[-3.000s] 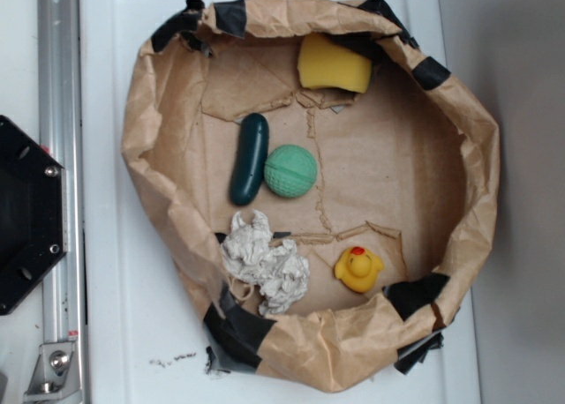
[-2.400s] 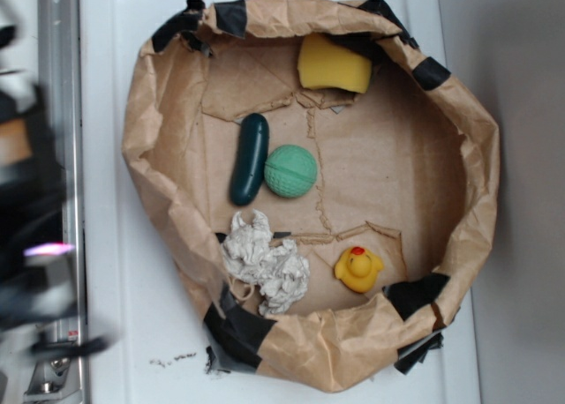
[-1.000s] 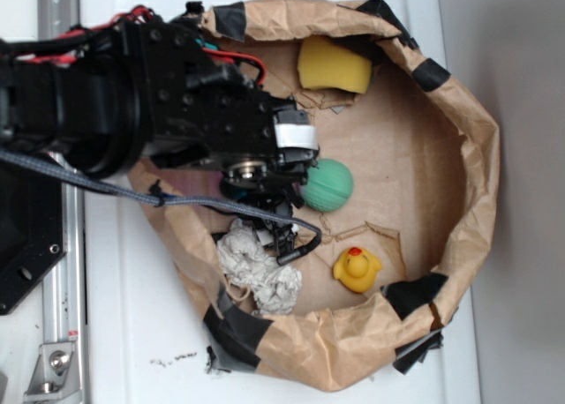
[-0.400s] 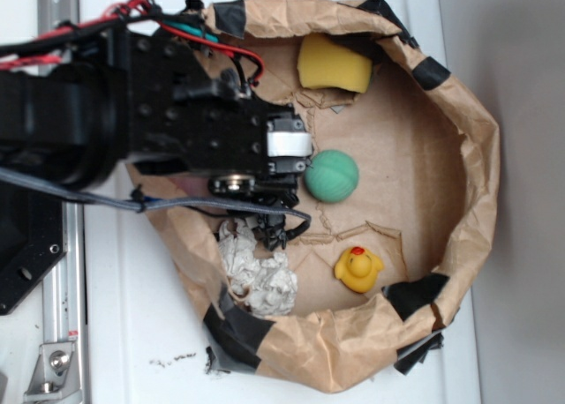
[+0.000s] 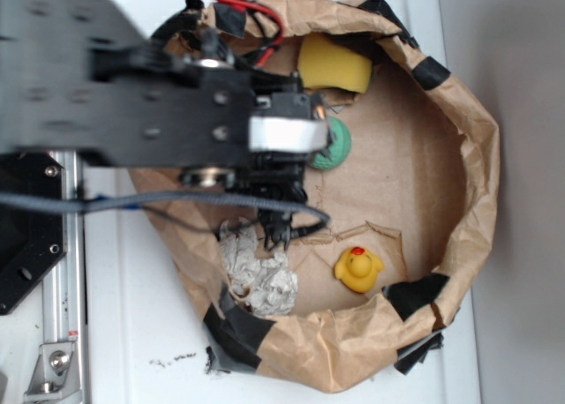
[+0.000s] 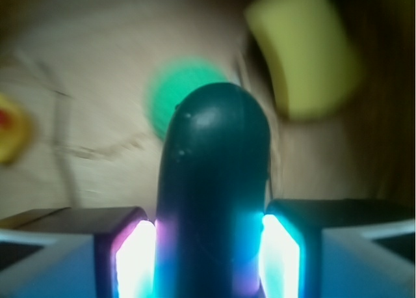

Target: Grab the plastic pickle.

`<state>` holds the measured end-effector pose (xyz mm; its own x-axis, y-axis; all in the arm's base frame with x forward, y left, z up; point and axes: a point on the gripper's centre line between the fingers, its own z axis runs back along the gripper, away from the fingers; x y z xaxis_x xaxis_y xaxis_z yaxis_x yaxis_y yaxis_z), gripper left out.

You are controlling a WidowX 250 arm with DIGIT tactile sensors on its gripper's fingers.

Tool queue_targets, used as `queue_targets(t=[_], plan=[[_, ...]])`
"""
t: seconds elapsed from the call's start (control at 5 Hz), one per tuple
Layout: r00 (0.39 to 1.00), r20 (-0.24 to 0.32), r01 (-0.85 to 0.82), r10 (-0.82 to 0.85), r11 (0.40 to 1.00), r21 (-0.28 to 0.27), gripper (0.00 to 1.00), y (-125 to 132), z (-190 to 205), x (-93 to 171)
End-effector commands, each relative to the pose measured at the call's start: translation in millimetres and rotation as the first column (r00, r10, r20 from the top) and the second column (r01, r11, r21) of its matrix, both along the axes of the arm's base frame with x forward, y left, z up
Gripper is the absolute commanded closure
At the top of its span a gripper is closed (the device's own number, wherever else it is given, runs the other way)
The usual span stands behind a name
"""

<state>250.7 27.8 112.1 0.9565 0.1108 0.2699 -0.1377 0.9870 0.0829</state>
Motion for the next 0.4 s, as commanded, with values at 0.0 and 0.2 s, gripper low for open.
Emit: queue_targets(t=[0.0,0.2], plan=[[0.978,0.075,0.193,-0.196,0.98,0.039,1.0,-21,109,7],[0.984,0.038,0.173,-0.175,0.984,0.036,1.0,-18,102,18]])
